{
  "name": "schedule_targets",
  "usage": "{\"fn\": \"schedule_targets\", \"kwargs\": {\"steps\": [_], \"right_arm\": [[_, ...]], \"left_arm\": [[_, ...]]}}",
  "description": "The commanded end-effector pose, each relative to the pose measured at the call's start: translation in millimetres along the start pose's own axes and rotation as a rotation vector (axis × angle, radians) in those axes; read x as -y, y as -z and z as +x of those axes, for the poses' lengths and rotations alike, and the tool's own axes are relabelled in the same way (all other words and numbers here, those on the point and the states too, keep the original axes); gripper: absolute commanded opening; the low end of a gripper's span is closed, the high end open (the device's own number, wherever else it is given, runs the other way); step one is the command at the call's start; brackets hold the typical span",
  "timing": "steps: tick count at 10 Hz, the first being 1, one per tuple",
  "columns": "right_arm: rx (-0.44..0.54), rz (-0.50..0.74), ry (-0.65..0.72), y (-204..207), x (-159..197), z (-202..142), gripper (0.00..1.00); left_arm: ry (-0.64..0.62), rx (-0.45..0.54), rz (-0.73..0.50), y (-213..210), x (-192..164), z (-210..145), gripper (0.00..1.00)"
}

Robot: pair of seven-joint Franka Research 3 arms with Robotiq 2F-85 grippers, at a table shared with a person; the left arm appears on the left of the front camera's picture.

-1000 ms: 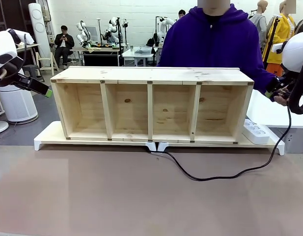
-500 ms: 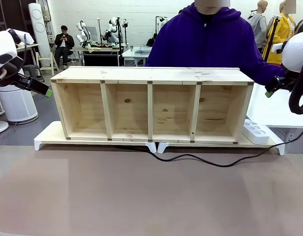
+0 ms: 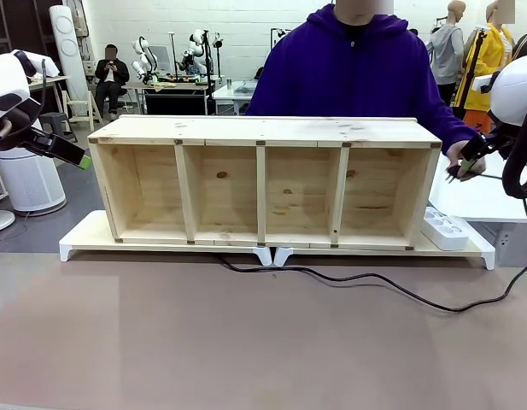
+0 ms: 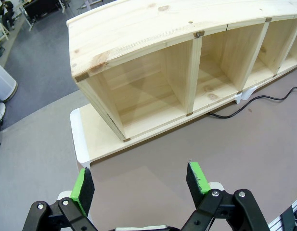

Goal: Perform cable management.
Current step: Release the Power Cable when the human grasps it.

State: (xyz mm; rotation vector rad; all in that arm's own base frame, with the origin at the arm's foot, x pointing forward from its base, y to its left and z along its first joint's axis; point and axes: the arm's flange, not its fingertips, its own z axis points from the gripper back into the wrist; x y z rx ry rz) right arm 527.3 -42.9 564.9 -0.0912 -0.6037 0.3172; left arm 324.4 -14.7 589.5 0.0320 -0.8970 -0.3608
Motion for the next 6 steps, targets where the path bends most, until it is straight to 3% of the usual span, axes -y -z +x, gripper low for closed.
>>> {"fn": "schedule_targets", "kwargs": {"steps": [1, 6], "right_arm": [[-0.001, 0.0, 0.003, 0.3, 1.1, -0.8, 1.0], [-0.001, 0.0, 0.003, 0.3, 1.1, -0.8, 1.0]], "left_arm": [[-0.016, -0.002, 0.007, -0.2, 0.7, 0.0, 1.0], [-0.016, -0.002, 0.007, -0.2, 0.7, 0.0, 1.0]]}}
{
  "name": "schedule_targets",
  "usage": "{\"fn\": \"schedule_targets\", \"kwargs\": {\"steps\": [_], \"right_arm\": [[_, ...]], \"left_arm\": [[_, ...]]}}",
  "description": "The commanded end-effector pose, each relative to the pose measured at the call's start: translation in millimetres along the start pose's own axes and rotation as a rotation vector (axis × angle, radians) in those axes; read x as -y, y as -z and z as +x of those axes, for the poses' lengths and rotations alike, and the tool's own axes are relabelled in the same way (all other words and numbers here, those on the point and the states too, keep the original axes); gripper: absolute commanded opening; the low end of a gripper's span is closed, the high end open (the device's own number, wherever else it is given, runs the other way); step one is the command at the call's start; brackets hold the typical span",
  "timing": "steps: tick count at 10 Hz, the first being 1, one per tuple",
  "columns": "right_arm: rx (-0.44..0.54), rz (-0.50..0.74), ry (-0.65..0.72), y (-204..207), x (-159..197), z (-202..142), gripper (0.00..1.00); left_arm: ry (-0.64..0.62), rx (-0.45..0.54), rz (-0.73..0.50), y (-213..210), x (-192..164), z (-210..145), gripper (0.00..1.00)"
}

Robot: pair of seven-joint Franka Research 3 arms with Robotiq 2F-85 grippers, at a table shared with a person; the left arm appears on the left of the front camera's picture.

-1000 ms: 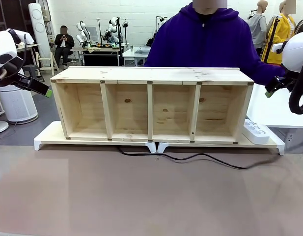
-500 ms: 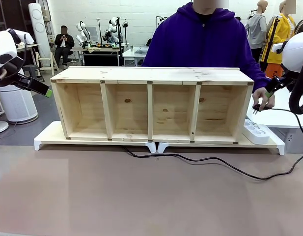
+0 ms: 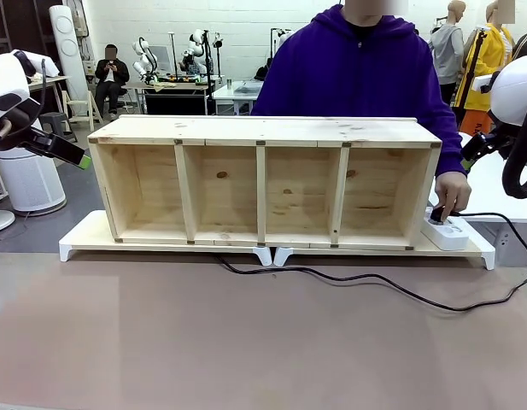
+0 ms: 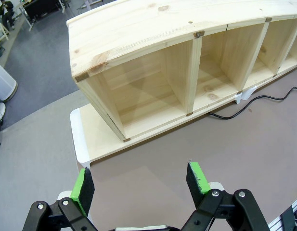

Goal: Perform cable management.
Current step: Release the Power Cable when the human grasps it.

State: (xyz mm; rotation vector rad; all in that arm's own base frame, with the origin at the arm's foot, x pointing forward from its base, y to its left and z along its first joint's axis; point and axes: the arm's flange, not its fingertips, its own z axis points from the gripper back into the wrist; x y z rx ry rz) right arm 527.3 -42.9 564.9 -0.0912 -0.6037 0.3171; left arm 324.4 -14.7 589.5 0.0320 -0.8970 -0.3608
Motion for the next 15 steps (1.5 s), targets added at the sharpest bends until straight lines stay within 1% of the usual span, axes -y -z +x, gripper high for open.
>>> {"fn": "schedule_targets", "kwargs": {"steps": [1, 15], "right_arm": [[-0.001, 0.0, 0.003, 0.3, 1.1, -0.8, 1.0], [-0.001, 0.0, 0.003, 0.3, 1.1, -0.8, 1.0]], "left_arm": [[-0.016, -0.002, 0.007, -0.2, 0.7, 0.0, 1.0], [-0.016, -0.002, 0.007, -0.2, 0.7, 0.0, 1.0]]}}
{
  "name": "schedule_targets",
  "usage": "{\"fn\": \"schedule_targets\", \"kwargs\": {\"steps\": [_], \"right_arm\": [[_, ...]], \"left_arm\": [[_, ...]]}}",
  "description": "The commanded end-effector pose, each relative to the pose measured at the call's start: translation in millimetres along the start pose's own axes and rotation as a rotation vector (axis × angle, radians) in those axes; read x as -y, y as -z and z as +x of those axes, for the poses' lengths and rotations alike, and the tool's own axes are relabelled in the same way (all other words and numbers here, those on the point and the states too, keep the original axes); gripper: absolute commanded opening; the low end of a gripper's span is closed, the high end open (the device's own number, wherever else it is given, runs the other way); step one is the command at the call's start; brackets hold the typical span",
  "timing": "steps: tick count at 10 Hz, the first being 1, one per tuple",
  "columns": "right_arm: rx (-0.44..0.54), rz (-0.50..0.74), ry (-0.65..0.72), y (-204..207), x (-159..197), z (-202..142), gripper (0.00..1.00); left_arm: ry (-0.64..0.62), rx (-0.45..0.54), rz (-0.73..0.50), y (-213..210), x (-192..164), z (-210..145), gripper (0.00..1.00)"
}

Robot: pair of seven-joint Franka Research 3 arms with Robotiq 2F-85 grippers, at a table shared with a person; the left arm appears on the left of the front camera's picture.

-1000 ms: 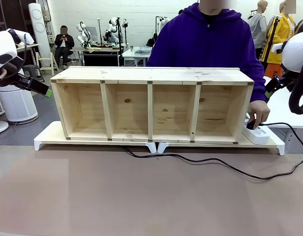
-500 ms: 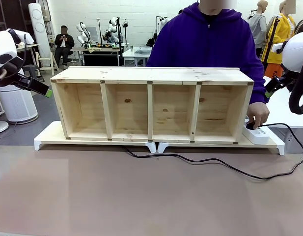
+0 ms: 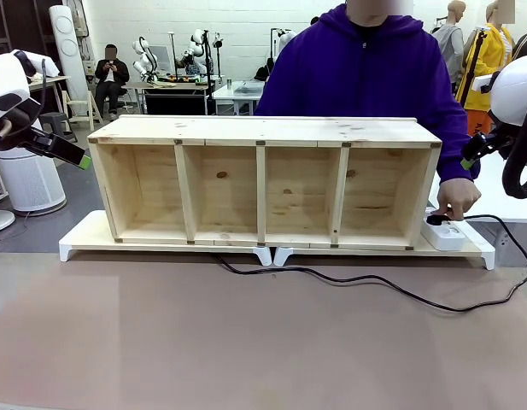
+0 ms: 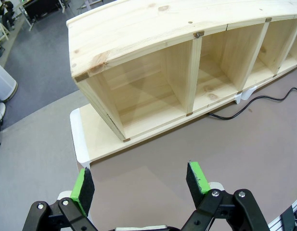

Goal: Perform cable management.
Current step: Release the Power Cable when the human grasps it.

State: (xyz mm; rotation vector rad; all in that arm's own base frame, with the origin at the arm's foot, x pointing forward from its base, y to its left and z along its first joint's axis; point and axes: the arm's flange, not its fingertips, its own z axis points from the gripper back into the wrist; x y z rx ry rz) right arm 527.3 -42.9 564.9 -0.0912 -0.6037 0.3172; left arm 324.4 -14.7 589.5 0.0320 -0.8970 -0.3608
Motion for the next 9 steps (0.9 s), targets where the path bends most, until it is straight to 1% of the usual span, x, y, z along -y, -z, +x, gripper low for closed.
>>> {"fn": "schedule_targets", "kwargs": {"steps": [1, 9], "right_arm": [[-0.001, 0.0, 0.003, 0.3, 1.1, -0.8, 1.0], [-0.001, 0.0, 0.003, 0.3, 1.1, -0.8, 1.0]], "left_arm": [[-0.016, -0.002, 0.007, -0.2, 0.7, 0.0, 1.0], [-0.016, -0.002, 0.007, -0.2, 0.7, 0.0, 1.0]]}}
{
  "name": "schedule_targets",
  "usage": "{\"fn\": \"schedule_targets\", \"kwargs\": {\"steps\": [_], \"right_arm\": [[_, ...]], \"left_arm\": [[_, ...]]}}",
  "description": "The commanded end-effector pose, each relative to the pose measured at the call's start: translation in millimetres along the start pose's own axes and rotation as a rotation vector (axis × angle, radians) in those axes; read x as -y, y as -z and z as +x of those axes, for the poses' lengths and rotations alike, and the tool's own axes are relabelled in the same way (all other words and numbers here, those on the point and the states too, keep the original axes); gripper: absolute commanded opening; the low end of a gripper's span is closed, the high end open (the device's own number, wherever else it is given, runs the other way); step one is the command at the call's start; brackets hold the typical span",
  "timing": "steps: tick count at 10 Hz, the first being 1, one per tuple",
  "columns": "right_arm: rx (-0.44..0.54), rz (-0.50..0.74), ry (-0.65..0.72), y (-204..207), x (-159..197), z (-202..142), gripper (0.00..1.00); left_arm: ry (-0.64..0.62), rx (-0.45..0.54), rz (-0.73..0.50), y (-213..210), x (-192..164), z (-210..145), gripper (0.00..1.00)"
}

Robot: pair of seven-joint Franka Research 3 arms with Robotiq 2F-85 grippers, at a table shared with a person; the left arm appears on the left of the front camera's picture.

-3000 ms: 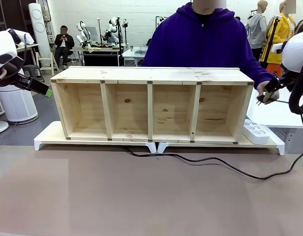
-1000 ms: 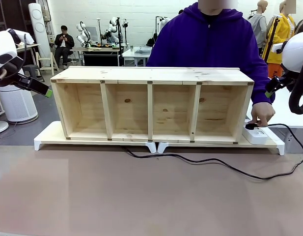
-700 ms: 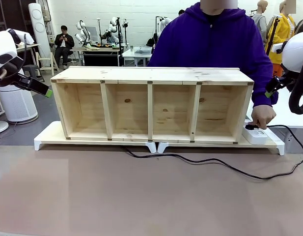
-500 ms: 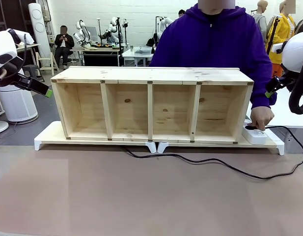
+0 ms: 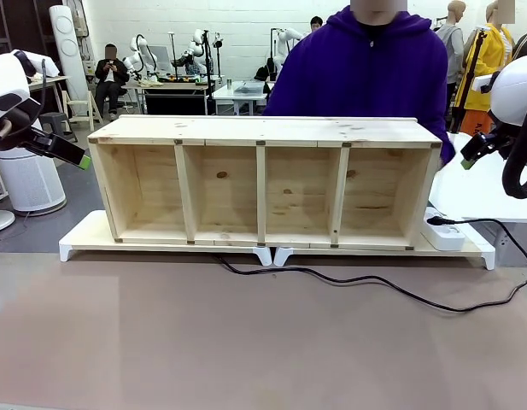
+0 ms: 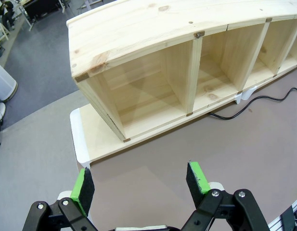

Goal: Perform cable management.
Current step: Release the Power Cable when the human grasps it.

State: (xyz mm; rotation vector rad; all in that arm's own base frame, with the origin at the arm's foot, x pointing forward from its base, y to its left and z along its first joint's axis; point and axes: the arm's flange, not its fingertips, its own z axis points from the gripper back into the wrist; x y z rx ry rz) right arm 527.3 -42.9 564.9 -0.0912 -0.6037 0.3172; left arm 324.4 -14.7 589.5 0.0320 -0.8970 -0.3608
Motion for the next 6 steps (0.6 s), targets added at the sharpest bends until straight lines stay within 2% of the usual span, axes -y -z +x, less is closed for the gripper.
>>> {"fn": "schedule_targets", "kwargs": {"steps": [1, 6], "right_arm": [[-0.001, 0.0, 0.003, 0.3, 1.1, -0.8, 1.0], [-0.001, 0.0, 0.003, 0.3, 1.1, -0.8, 1.0]], "left_arm": [[-0.016, -0.002, 0.007, -0.2, 0.7, 0.0, 1.0], [-0.016, -0.002, 0.007, -0.2, 0.7, 0.0, 1.0]]}}
